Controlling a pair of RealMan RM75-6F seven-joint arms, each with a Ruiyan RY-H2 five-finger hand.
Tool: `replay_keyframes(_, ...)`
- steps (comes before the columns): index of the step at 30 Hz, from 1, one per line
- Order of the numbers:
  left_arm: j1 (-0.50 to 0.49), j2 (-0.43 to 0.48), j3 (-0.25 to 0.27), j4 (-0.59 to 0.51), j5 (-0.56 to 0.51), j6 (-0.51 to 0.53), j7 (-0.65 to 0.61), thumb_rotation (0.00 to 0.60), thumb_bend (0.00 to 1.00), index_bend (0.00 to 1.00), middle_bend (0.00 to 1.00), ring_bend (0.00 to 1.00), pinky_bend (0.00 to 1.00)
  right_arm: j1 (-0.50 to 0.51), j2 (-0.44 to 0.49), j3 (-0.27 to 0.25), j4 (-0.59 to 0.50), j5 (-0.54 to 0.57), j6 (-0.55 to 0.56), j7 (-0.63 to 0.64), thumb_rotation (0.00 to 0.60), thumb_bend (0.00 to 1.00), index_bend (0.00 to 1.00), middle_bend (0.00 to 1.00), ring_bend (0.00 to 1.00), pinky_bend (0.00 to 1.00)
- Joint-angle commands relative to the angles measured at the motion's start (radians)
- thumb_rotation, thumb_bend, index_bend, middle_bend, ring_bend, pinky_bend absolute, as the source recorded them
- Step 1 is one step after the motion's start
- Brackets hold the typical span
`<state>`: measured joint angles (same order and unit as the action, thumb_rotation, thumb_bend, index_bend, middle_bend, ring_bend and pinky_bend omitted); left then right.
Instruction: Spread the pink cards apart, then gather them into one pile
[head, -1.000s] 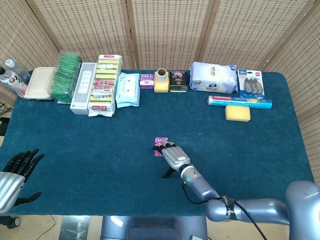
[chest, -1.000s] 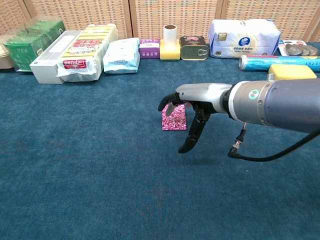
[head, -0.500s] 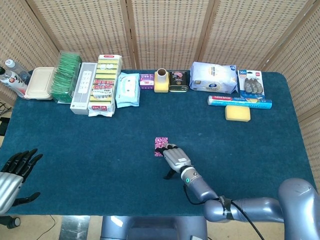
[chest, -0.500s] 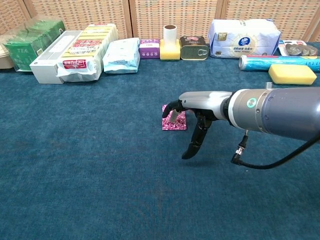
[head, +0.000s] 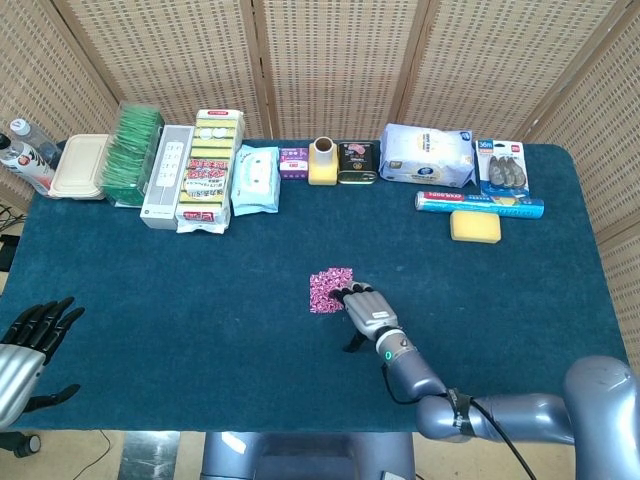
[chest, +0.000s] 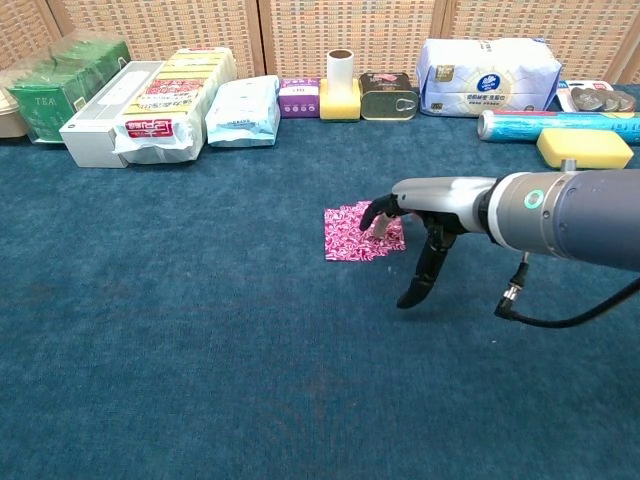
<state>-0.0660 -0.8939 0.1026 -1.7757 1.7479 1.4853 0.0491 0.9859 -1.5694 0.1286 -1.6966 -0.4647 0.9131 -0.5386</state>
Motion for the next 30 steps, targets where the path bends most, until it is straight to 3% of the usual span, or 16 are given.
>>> replay_keyframes(1,0.0,-0.001,0.001,-0.002,0.001,-0.002,0.006,0.6,0.08,0.0,0.0,0.0,0.06,-0.005,0.021,-0.002,-0.003,0.005,0.007,0.006,0.6,0.0,0.16,0.17,0.06,0.01)
replay_keyframes(13,0.0,-0.002,0.002,-0.008,0.0,-0.006,0.015,0.6,0.08,0.0,0.0,0.0,0.06,-0.009,0.078,-0.009,0.039,0.106,-0.015,0.015,0.6,0.0,0.16,0.16,0.06,0.01)
replay_keyframes(22,0.001,-0.001,0.002,-0.008,0.0,-0.002,0.011,0.6,0.08,0.0,0.0,0.0,0.06,0.001,0.111,0.021,-0.04,0.052,0.018,0.018,0.6,0.0,0.16,0.16,0.06,0.01)
replay_keyframes(30,0.003,0.001,0.001,-0.005,-0.001,0.003,0.003,0.6,0.08,0.0,0.0,0.0,0.06,0.049,0.063,0.023,-0.042,0.102,0.033,-0.033,0.6,0.0,0.16,0.16,0.06,0.01)
